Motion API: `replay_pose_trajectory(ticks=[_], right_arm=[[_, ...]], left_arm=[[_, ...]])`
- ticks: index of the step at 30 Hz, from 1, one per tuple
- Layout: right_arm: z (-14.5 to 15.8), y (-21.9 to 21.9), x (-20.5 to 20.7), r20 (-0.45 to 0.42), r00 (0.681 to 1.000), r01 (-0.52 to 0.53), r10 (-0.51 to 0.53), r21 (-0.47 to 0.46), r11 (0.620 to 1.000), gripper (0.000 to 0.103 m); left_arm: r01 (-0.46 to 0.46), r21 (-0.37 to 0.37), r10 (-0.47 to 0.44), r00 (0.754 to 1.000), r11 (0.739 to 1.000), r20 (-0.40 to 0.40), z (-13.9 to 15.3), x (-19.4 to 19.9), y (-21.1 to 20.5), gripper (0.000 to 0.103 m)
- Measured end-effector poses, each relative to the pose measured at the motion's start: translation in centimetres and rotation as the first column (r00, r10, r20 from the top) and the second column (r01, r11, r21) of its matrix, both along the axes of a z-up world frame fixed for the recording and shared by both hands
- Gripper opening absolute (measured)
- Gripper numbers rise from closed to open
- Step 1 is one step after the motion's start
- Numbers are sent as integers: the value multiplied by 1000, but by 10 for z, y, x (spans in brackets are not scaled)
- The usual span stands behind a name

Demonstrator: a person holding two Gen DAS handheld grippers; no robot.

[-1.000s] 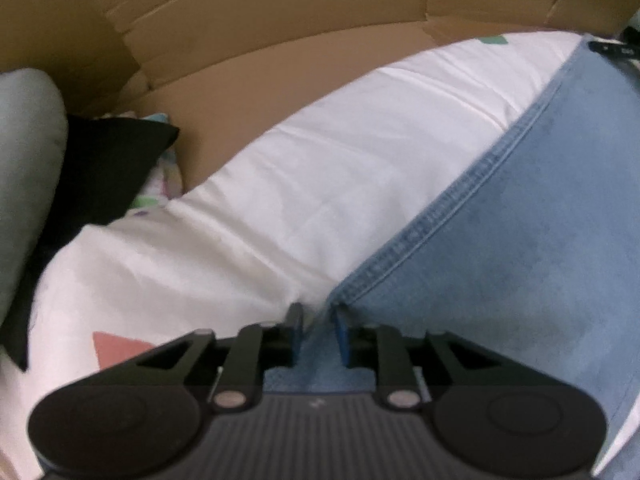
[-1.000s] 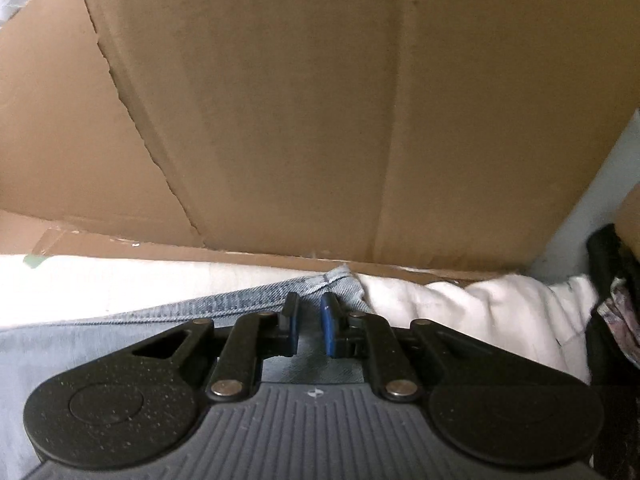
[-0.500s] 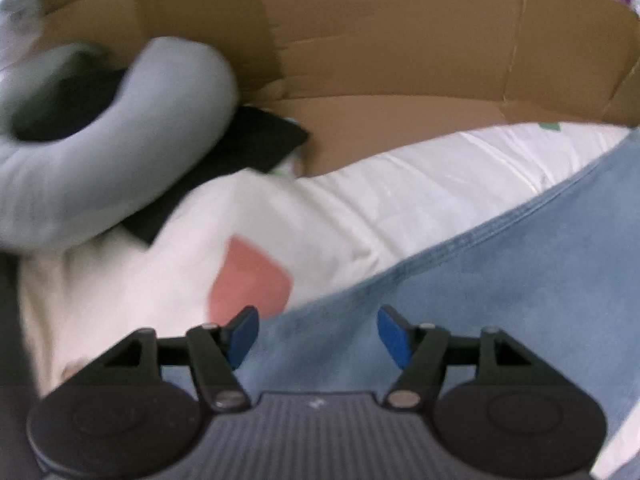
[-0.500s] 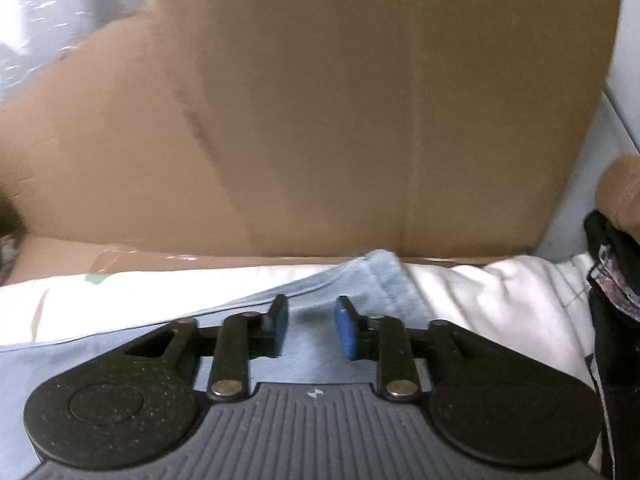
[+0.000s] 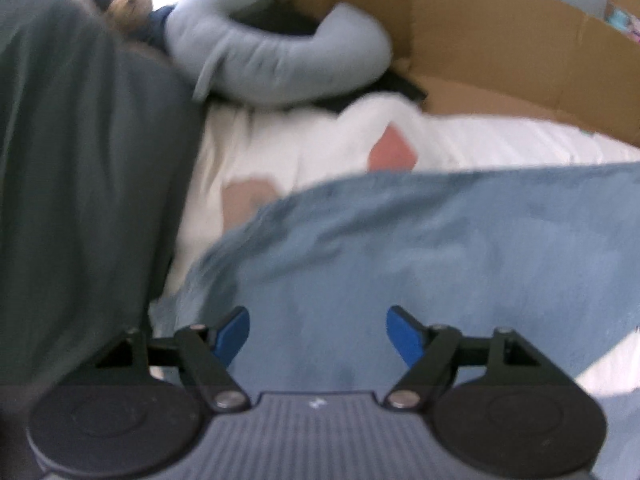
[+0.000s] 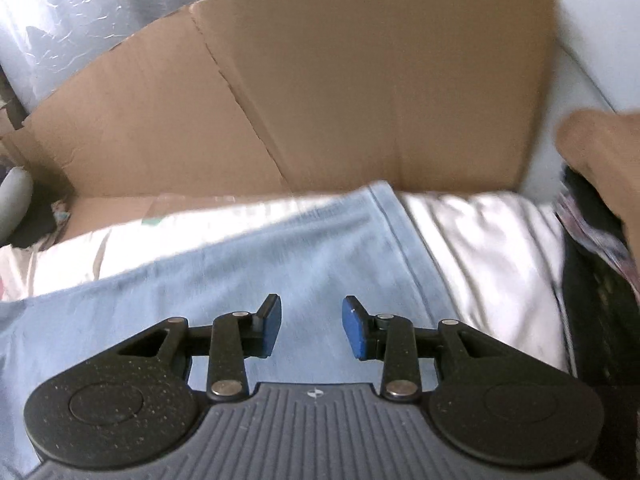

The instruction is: Fold clothes

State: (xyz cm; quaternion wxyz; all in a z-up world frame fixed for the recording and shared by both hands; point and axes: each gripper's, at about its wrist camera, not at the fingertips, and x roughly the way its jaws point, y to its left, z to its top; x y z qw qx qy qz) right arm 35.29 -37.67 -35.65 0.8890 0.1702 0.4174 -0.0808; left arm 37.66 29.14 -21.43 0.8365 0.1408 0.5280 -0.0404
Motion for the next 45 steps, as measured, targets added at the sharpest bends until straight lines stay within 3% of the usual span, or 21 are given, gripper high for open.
replay_pose_trajectory(ticks=[6, 10, 19, 23, 29, 33, 38, 40, 42, 45], right_arm=[[-1, -22, -36, -24, 999, 36, -35, 38, 999, 41], [1, -29, -52, -25, 997, 72, -70, 58, 996, 40], [-8, -34, -75, -67, 983, 175, -173, 28, 984, 42], [-10, -32, -74, -84, 980, 184, -180, 54, 981, 51], [-25, -38, -75, -143, 944, 316, -298, 125, 941, 51], [-32, -44, -77, -66, 946, 325, -318, 191, 926, 50], [-39, -49, -72, -70, 941, 339, -331, 201, 919, 48], [-36, -47, -72, -73, 942, 335, -326, 194, 922, 45], [-35, -49, -73, -69, 944, 329, -322, 197, 924, 25], [-34, -51, -75, -53, 944, 329, -325, 206, 922, 6]], left_arm=[[-64, -30, 64, 998, 998, -18, -12, -36, 18, 78], [-182, -89, 182, 983, 979, -7, -28, -58, 16, 78], [-93, -124, 90, 995, 988, -30, -71, -91, -34, 78], [-82, -142, 84, 996, 986, 6, -83, -90, -44, 78], [-38, -137, 42, 999, 990, 28, -95, -84, -58, 73], [-16, -115, 16, 1000, 993, 2, -109, -85, -64, 73], [-14, -108, 12, 1000, 994, -21, -120, -88, -70, 73], [-5, -100, 3, 1000, 995, -21, -122, -89, -73, 73], [10, -89, -12, 1000, 996, -28, -125, -90, -77, 74], [10, -74, -12, 999, 997, -33, -129, -89, -81, 78]])
